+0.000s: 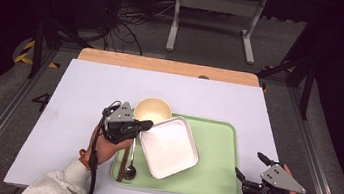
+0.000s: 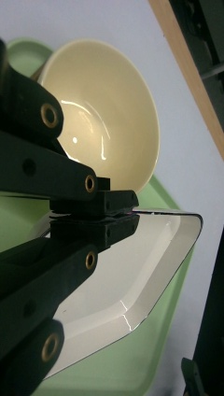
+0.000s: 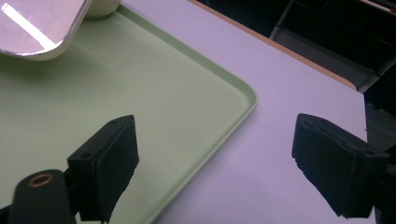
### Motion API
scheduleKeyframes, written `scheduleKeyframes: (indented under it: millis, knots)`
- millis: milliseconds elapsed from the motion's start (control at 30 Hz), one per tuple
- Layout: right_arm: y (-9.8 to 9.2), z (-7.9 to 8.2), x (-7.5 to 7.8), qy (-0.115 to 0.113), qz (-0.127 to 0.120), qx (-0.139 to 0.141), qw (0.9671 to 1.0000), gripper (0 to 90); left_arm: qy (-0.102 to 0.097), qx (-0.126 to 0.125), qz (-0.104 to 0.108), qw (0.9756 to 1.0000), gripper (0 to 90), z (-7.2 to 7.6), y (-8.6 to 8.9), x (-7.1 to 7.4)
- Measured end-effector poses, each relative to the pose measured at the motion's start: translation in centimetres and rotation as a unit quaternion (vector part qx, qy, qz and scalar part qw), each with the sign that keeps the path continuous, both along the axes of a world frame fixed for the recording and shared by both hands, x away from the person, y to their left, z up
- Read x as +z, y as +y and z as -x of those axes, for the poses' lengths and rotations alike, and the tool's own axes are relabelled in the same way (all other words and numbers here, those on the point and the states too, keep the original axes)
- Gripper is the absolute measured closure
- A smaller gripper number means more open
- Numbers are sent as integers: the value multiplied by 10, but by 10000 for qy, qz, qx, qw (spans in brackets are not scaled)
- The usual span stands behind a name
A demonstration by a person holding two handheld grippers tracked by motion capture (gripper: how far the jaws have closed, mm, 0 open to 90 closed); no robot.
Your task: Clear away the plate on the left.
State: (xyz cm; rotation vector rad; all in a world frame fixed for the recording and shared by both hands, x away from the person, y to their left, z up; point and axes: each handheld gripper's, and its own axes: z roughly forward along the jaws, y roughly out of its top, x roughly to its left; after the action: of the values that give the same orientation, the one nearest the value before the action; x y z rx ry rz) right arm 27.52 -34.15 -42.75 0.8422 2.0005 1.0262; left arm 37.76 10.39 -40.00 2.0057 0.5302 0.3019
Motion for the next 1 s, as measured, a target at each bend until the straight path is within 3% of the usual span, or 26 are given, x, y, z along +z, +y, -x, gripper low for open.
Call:
scheduleKeyframes:
  millis: [167,1000]
  knots:
    - [0,1,0,-1,29,12,10000,150,7,-55,-298,9995,881,4,-10,-7]
    - [4,0,-3,121,66,107,9998,150,62,-93,-794,9968,875,6,-16,-25]
